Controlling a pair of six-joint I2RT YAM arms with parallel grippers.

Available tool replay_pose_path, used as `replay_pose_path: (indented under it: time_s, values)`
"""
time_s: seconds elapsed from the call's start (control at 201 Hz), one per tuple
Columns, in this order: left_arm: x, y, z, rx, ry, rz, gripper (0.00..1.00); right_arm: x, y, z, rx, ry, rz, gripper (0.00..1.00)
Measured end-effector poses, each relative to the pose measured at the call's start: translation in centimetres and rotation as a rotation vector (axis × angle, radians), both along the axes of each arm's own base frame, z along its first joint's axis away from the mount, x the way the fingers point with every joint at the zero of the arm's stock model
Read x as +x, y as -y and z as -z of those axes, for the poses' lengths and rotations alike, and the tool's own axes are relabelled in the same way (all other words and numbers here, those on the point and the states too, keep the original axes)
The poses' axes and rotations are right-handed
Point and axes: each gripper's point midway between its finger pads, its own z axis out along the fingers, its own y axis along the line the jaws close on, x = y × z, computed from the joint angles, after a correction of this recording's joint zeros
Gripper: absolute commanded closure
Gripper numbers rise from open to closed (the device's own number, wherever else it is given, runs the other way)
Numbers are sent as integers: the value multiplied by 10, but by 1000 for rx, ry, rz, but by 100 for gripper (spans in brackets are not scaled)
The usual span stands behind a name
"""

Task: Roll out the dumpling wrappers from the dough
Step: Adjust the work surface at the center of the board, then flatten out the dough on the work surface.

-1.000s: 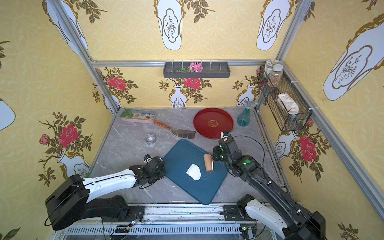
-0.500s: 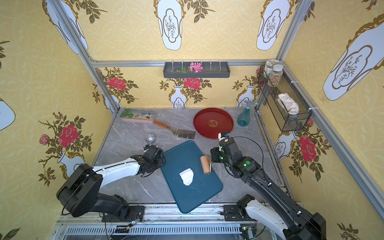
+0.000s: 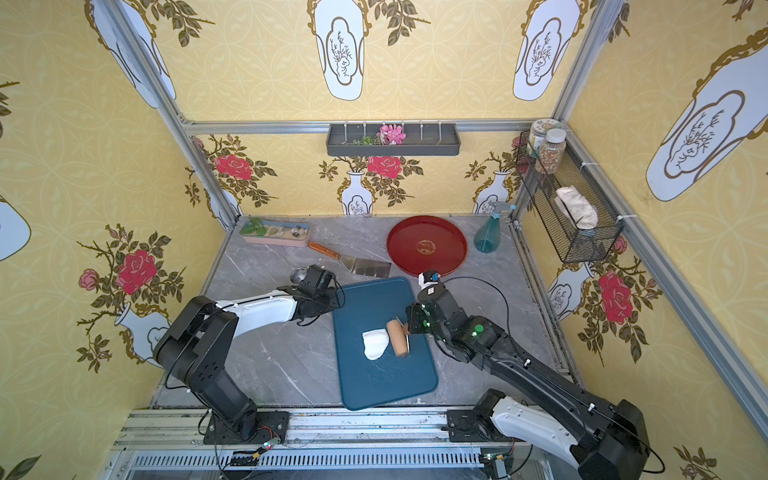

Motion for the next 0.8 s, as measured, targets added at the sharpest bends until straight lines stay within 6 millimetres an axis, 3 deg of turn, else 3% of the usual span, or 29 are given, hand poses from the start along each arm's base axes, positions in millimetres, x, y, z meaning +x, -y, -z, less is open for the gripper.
replay_pose_path:
  time_s: [0.055,0.169,0.289,0.488,0.672,0.802]
  values:
    - [4,2,-2,-10,11,-1,68,0,3,0,2,6,23,100]
    - [7,1,-7,-27,29,-6,58,1,7,-2,10,14,61,100]
    - [-2,-4,-12,-40,36,-7,56,4,11,-3,18,17,100,100]
    - [-39,-10,-4,-81,-17,8,53,12,4,-3,35,12,129,100]
    - [-73,5,5,-113,-68,59,52,20,-16,-5,39,12,100,100]
    - [-83,13,9,-124,-80,76,52,20,-35,-5,33,9,65,100]
